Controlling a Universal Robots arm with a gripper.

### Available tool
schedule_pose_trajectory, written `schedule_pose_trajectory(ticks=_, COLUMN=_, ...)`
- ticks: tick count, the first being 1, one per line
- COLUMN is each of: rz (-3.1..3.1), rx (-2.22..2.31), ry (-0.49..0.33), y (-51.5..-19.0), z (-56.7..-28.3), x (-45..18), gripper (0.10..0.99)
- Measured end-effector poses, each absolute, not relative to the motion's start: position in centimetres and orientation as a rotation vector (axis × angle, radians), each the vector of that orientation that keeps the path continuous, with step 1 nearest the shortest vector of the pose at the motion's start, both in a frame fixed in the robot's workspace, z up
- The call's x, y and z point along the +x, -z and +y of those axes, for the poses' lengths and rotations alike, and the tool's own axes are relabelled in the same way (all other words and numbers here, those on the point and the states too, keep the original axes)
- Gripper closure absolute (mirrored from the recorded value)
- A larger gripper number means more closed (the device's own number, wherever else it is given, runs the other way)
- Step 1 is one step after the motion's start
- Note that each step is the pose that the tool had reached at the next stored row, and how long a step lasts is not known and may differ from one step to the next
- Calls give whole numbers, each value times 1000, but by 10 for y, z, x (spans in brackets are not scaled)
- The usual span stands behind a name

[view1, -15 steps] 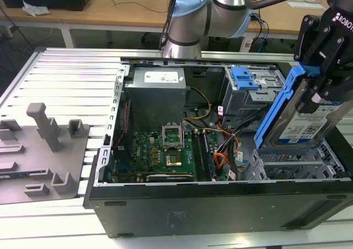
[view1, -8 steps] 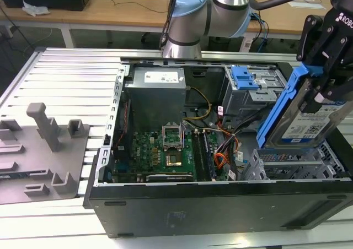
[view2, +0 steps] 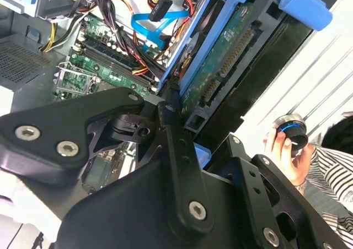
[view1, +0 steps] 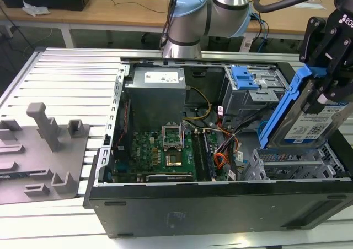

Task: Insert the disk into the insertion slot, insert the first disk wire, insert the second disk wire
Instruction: 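Insert the disk into the insertion slot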

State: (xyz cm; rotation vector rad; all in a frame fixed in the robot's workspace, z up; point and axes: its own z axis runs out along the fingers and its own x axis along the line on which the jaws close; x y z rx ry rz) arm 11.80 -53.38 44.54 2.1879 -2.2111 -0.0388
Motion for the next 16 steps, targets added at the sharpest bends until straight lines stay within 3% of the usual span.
schedule_pose_trajectory(ticks=16, rz=-2206, rx=2193, ry=39, y=-437, z=-547, x=119, gripper=725)
